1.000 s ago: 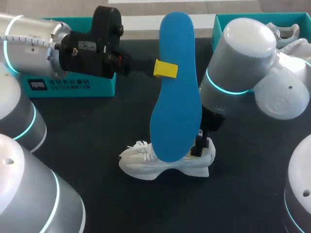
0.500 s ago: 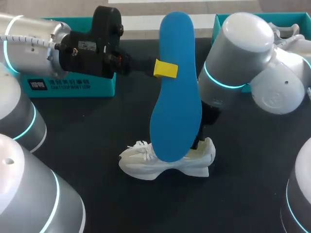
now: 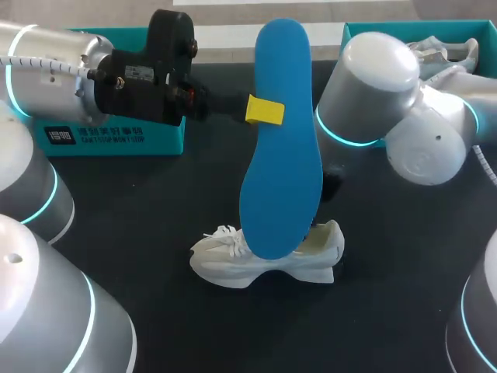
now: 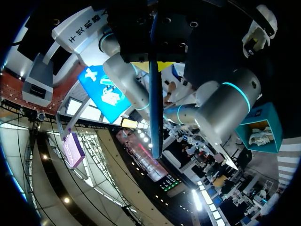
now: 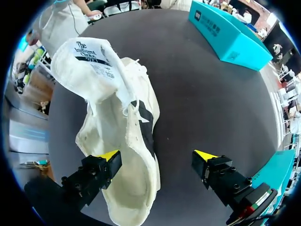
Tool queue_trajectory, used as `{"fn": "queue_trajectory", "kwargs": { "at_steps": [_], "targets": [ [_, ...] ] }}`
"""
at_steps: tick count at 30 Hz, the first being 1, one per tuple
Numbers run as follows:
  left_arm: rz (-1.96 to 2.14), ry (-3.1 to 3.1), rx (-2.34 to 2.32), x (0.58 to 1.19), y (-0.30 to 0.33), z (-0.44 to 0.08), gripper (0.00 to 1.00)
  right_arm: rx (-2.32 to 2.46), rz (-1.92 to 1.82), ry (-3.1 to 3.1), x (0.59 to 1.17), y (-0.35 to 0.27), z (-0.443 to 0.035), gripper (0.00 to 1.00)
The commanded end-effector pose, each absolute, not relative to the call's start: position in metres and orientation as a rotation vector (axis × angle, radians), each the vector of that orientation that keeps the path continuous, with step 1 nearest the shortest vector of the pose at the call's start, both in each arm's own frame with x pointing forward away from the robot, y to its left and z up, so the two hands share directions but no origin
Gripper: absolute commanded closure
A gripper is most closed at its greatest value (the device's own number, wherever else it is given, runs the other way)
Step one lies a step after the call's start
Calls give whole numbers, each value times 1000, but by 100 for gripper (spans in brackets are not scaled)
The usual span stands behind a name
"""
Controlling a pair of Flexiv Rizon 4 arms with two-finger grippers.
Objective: Take the shoe out of the shoebox, open the shoe tongue, remove and reinsert the insole, then place the shoe into the shoebox
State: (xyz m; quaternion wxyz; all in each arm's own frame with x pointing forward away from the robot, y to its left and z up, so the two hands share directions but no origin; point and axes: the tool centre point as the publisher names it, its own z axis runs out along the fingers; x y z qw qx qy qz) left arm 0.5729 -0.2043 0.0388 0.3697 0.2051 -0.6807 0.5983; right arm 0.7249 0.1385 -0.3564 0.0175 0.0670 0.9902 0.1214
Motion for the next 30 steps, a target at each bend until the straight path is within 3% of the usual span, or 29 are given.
{"fn": "queue_trajectory", "kwargs": {
  "at_steps": [1, 3, 6, 7, 10, 11, 22, 30],
  "targets": [
    [1534, -1747, 527, 573, -205, 38, 100, 207, 384, 3093, 727, 150, -374, 26],
    [1534, -1747, 527, 573, -205, 38, 100, 212, 395, 3102, 726, 152, -379, 49],
    [1534, -1747, 527, 573, -205, 38, 100, 218, 401, 3118, 725, 153, -387, 60],
    [1534, -1747, 527, 573, -205, 38, 100, 219, 403, 3120, 724, 153, -388, 71],
    [1534, -1747, 527, 573, -205, 38, 100, 220, 403, 3135, 722, 151, -390, 87],
    [1534, -1747, 527, 573, -205, 38, 100, 218, 402, 3141, 721, 150, -391, 100],
    [1534, -1747, 527, 573, -205, 38, 100, 437, 436, 3194, 710, 139, -368, 100],
    [1534, -1747, 527, 573, -205, 38, 100, 1037, 677, 3005, 697, 138, -349, 100]
  ]
}}
